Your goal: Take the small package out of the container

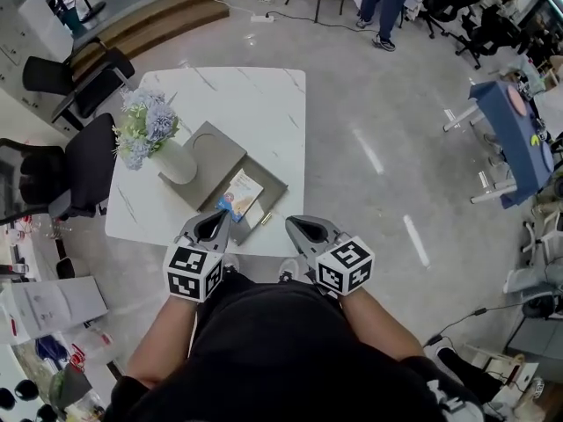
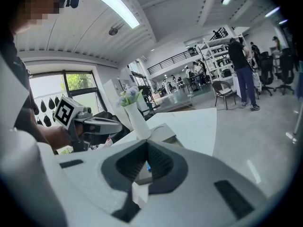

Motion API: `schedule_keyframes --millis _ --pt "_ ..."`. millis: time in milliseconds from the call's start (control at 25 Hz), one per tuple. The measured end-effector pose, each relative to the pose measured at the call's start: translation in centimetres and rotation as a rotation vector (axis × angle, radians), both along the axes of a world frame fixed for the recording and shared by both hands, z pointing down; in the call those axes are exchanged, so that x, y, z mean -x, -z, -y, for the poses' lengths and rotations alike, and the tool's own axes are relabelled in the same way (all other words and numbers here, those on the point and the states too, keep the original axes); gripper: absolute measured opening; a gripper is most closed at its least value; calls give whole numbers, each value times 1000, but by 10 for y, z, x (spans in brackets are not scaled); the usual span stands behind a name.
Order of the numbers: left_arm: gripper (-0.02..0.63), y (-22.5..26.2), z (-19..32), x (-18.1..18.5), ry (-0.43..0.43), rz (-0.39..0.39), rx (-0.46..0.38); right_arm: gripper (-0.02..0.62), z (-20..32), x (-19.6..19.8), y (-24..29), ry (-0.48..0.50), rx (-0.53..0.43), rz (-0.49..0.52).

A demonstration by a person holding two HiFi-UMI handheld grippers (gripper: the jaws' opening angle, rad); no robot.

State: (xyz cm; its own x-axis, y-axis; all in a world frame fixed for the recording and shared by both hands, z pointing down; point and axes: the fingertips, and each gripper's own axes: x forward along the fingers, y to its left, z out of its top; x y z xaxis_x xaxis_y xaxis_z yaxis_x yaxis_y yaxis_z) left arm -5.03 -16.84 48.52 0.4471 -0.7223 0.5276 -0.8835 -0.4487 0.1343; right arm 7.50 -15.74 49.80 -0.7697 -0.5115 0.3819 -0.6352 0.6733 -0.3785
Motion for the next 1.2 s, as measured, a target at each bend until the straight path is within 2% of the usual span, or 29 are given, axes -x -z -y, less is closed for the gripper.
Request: schedule_keyframes --millis 240,560,920,1040,1200 --pt "3 5 33 14 -83 11 -5 0 24 17 9 -76 3 0" --pt "3 -2 57 23 -133 -3 -1 0 37 23 7 -154 6 -35" --pt "18 1 65 25 -158 0 -13 0 36 27 8 -169 1 -64" --pt "47 0 67 27 -151 7 -17 0 37 28 7 -167 1 -65" --pt "143 0 68 25 -164 17 -13 0 38 29 8 -159 -1 -68"
